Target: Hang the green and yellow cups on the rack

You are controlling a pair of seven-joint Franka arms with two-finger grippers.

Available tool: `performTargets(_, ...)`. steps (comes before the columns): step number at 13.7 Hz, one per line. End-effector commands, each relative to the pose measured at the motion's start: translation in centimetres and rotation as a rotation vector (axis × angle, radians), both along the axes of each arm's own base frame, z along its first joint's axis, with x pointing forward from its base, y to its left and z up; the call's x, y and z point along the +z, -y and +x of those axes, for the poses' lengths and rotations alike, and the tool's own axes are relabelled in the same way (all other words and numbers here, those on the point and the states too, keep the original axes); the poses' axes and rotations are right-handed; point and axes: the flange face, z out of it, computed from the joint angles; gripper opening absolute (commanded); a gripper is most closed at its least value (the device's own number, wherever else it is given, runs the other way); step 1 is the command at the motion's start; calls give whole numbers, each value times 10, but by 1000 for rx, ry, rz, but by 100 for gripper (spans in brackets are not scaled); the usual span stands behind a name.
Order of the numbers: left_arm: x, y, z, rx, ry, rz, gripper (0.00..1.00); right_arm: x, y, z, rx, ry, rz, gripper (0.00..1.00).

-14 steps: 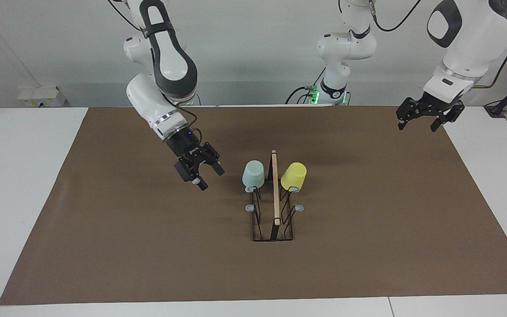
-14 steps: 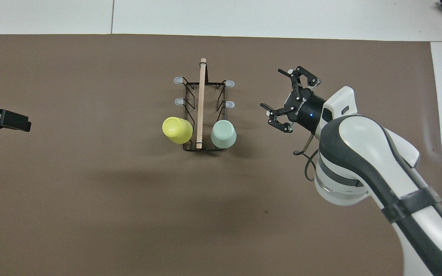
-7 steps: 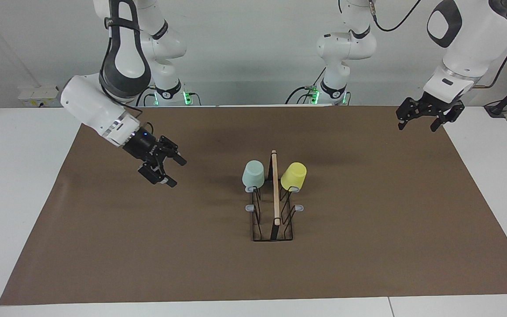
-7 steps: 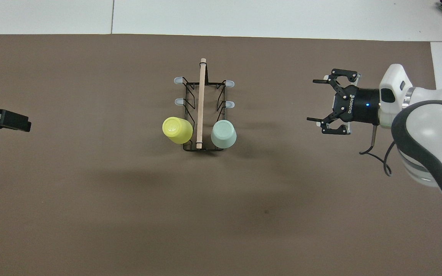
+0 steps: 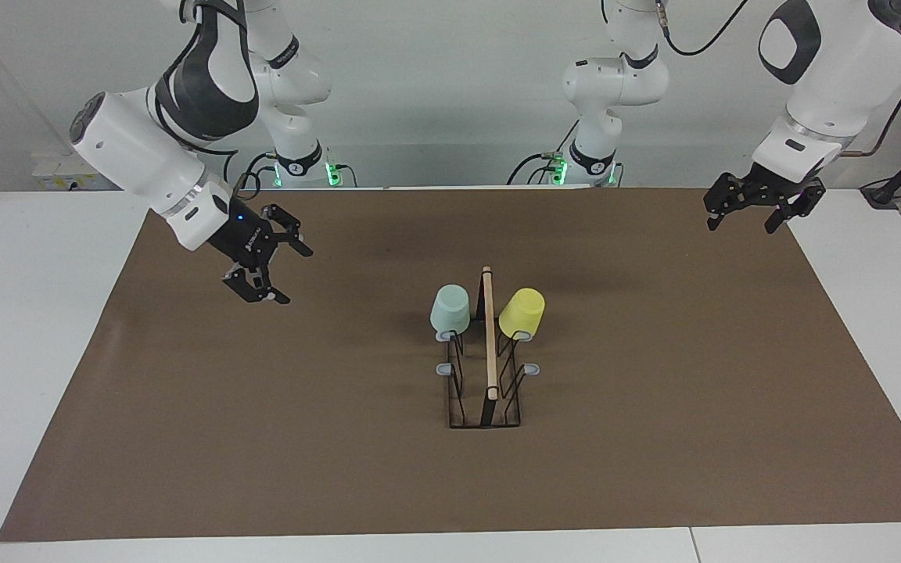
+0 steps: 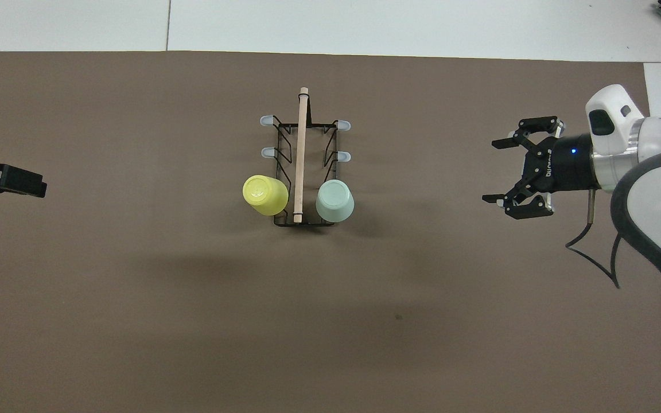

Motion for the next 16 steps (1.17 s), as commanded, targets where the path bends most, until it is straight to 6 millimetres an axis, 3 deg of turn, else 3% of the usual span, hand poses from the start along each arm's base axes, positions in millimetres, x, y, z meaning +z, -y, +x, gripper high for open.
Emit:
performTargets(1, 2, -1, -4, -5, -4, -16, 100, 18, 7, -1, -131, -88, -114, 100)
performTargets(8, 2, -1, -4, -5, -4, -16, 100, 32, 6, -11, -648, -327, -220, 100)
performTargets(11, 2, -1, -4, -5, -4, -16, 100, 47, 10, -23, -855, -378, -254, 100)
performTargets(14, 3, -4, -3, 3, 4, -16, 100, 68, 11, -37, -976, -397, -266, 100)
performTargets(16, 14, -14, 0, 24, 45, -17, 100, 72, -4, -47, -1033, -445, -282, 100)
